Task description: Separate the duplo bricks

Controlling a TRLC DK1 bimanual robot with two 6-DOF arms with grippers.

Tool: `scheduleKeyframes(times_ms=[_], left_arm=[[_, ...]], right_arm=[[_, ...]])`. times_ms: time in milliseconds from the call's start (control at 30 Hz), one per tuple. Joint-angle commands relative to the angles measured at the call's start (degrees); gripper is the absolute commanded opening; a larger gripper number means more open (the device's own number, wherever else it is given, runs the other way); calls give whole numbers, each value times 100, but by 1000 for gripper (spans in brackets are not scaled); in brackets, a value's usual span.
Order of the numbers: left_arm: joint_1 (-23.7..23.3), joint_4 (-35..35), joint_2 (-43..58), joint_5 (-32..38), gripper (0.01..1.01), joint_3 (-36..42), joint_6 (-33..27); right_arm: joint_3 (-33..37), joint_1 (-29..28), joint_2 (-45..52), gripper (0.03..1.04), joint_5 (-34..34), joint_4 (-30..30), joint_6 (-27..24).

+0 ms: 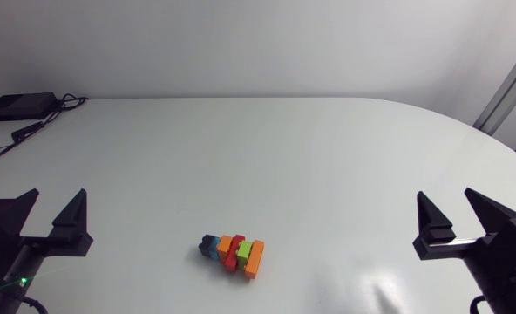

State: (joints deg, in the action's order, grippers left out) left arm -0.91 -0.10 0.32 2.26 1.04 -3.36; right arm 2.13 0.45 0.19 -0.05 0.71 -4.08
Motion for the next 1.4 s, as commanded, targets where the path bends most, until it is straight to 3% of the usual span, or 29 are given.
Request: scheduleKeyframes(times_ms=[0,733,933,1233,1367], left_arm=[[38,-8,-93,-33,982,-95,-34],[47,-17,-93,-33,982,-104,-25],[205,-113,-111,-33,980,46,-122],[337,-869,-67,-33,974,933,-42],[592,-1062,469,-33,972,1417,54]], right_arm=[[-213,34,-36,1002,-47,-115,-23],[-213,78,-45,1002,-47,-115,-23],[-196,447,-63,1002,-30,-45,-58],[578,465,8,1002,-65,-212,-58],[1070,474,500,1002,-74,-256,-49]])
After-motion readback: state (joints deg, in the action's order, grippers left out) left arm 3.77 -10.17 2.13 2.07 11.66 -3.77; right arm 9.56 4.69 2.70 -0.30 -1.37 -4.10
